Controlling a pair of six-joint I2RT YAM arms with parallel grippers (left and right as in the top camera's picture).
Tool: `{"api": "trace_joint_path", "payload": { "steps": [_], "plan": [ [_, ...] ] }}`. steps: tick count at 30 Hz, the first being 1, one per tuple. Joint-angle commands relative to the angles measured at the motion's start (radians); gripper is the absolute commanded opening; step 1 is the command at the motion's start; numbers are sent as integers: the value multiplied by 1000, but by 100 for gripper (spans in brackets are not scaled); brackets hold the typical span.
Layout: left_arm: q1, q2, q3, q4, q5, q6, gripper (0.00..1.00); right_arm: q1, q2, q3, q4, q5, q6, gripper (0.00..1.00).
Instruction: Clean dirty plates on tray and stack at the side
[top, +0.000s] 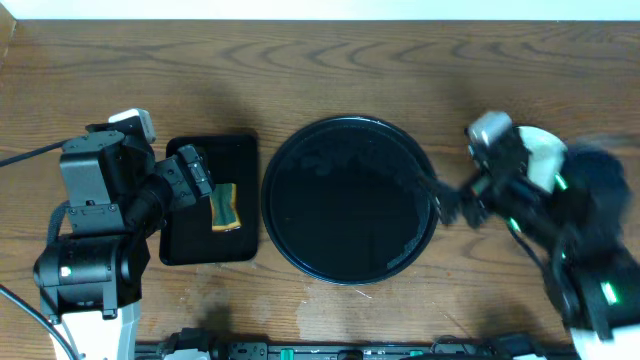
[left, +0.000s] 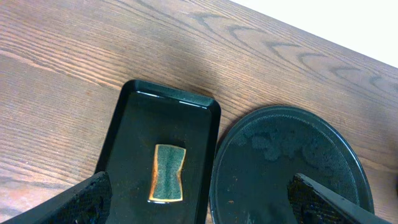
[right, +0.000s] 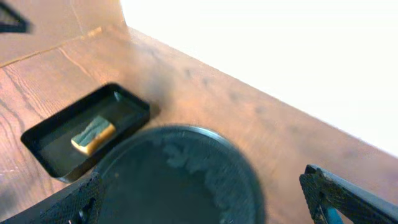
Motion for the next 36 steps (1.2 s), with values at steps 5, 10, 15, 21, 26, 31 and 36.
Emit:
{"api": "trace_joint_path", "payload": {
  "steps": [5,10,15,21,26,31,36],
  "plan": [
    [5,3,0,-4,-10,10,92,-107,-352,-241,65,127,-96,99],
    [5,3,0,-4,-10,10,92,-140,-536,-468,154,146,-96,99],
    [5,3,0,-3,-10,10,92,-146,-724,-735,351,146,-106,99],
    [5,3,0,-4,-10,10,92,-145,-835,-984,653,141,-106,99],
    [5,3,0,-3,-9,10,92,-143,-838,-1016,674,142,-107,99],
    [5,3,0,-3,-9,10,92,-143,-838,-1016,659,142,-106,99],
    [5,3,0,-3,-9,10,92,-143,-838,-1016,574,142,-106,99]
  ]
}}
